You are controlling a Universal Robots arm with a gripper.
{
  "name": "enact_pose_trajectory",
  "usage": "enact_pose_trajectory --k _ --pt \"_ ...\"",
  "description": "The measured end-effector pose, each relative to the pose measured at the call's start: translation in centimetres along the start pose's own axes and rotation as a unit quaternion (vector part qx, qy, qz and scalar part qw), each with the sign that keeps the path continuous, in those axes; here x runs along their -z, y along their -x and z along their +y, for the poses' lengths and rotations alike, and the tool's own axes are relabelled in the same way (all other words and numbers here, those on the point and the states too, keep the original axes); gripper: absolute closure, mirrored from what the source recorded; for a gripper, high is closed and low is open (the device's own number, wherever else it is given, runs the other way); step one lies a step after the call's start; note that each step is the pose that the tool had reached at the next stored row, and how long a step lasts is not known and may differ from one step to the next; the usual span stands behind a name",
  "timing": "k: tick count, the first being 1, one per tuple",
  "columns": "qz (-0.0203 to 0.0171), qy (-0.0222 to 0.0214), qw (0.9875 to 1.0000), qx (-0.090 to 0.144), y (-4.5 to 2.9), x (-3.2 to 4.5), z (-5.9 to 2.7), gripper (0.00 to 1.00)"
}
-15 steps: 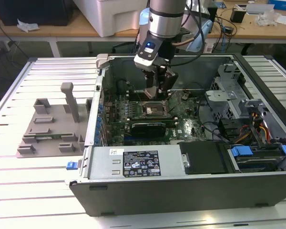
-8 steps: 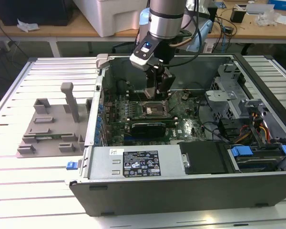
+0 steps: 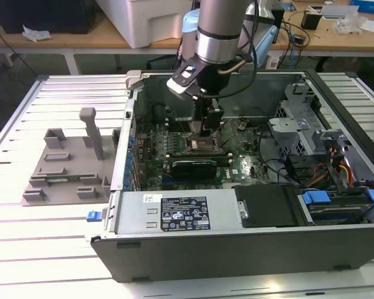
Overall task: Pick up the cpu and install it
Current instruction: 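Place the cpu into insertion slot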
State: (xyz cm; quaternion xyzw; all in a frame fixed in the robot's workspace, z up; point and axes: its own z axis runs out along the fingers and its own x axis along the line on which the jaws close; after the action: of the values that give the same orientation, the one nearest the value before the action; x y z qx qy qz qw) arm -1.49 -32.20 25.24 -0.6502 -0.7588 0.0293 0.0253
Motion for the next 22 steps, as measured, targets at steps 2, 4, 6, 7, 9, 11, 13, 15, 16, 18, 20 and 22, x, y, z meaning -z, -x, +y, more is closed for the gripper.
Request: enact_pose_trajectory --k 2,4,6,7,9,11,13,15,16,18,20,22 --pt "0.0026 -0.0002 0.9995 -0.033 0.01 -0.74 0.09 0.46" --pt "0.0043 -0.0001 0.9985 -0.055 0.01 -1.24 0.16 0.46" --pt "0.0049 -0.0004 0.998 -0.063 0.03 -1.55 0.39 0.46" --pt "0.005 -0.0006 0.998 -0.064 -0.16 -1.88 0.6 0.46" --pt "0.0052 -0.0012 0.9979 -0.065 -0.75 -2.72 0.86 0.46" --pt "0.0051 -0.0013 0.9979 -0.065 -0.79 -3.1 0.9 0.46" --pt "0.0052 -0.0012 0.9979 -0.065 -0.79 -3.47 0.93 0.46" --pt "0.0052 -0.0012 0.9979 -0.065 -0.79 -3.85 0.96 0.46" --pt "0.0051 -0.0012 0.9979 -0.065 -0.79 -4.0 0.97 0.46" --pt "0.0051 -0.0012 0.9979 -0.064 -0.79 -4.29 1.03 0.46" --pt "0.0052 -0.0012 0.9979 -0.064 -0.77 -4.46 1.13 0.46" --pt "0.0052 -0.0012 0.9979 -0.064 -0.77 -4.6 1.16 0.46"
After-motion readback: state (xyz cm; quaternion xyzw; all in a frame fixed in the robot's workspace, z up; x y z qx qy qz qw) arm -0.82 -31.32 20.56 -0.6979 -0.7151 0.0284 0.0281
